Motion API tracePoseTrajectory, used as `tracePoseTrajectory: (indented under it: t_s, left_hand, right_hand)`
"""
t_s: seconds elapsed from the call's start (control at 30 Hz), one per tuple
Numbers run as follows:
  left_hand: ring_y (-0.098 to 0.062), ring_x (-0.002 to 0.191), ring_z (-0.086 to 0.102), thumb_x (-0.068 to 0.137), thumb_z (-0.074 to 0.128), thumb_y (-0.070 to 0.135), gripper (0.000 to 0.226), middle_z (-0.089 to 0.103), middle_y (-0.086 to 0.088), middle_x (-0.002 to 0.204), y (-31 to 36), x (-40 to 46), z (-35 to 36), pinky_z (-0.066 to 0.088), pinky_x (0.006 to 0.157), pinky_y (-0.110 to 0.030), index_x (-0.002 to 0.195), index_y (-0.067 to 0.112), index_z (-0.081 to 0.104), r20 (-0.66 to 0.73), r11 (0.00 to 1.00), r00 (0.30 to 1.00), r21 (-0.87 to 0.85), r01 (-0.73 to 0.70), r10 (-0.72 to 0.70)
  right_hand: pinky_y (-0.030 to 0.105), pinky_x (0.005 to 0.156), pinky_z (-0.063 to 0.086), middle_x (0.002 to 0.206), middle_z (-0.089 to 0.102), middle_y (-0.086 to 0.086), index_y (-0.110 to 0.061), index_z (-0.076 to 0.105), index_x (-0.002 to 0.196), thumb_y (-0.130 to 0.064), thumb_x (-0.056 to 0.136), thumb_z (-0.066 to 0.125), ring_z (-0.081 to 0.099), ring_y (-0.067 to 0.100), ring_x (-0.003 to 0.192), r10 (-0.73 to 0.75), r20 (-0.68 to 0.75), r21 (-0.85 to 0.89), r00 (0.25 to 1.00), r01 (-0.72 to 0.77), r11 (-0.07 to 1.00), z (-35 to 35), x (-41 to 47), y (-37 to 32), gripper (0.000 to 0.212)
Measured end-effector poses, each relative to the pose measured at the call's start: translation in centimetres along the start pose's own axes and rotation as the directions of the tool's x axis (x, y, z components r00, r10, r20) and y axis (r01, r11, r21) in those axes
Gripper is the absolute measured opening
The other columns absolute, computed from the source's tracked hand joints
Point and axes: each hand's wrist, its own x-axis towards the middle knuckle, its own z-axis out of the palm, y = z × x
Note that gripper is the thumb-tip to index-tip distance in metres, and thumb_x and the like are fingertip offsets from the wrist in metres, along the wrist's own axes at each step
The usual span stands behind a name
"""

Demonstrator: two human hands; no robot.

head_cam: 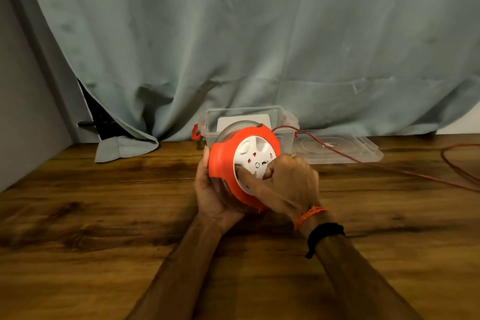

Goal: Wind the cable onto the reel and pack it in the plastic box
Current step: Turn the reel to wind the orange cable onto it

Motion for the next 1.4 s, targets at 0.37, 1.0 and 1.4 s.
tracePoseTrajectory:
  t_s: [0.37,1.0,1.4]
  left_hand:
    - [-0.036,0.117,0.064,0.075,0.045,0.075,0.078,0.066,-0.016,0.131,0.3,0.0,-0.1,0.05,0.099,-0.056,0.126,0.021,0.069,0.055,1.0,0.998,0.016,-0.005,0.004]
    - [-0.037,0.119,0.064,0.075,0.048,0.074,0.076,0.066,-0.015,0.132,0.1,0.0,-0.3,0.049,0.099,-0.056,0.127,0.021,0.069,0.067,1.0,0.998,0.026,-0.007,0.005]
    - [-0.036,0.112,0.067,0.076,0.047,0.073,0.073,0.071,-0.015,0.122,0.0,0.2,-0.4,0.047,0.101,-0.056,0.117,0.019,0.075,0.008,1.0,1.0,0.009,-0.026,0.026]
  right_hand:
    - [0.033,0.063,0.055,0.052,0.052,-0.017,-0.027,0.059,0.062,-0.068,0.071,0.061,0.057,0.006,0.057,-0.155,0.013,0.155,0.988,0.151,0.976,-2.6,1.3,1.3,0.042]
    - [0.04,0.081,0.052,0.096,0.073,0.004,-0.032,0.051,0.13,-0.054,0.066,0.064,0.065,0.029,0.087,-0.32,0.038,-0.092,0.947,0.322,0.942,-1.8,0.8,2.5,0.069]
    - [0.03,0.067,0.046,0.083,0.067,0.002,-0.019,0.063,0.072,-0.094,0.044,0.032,0.061,0.023,0.083,0.07,-0.023,0.036,0.997,-0.07,0.997,0.1,0.0,-0.3,0.086]
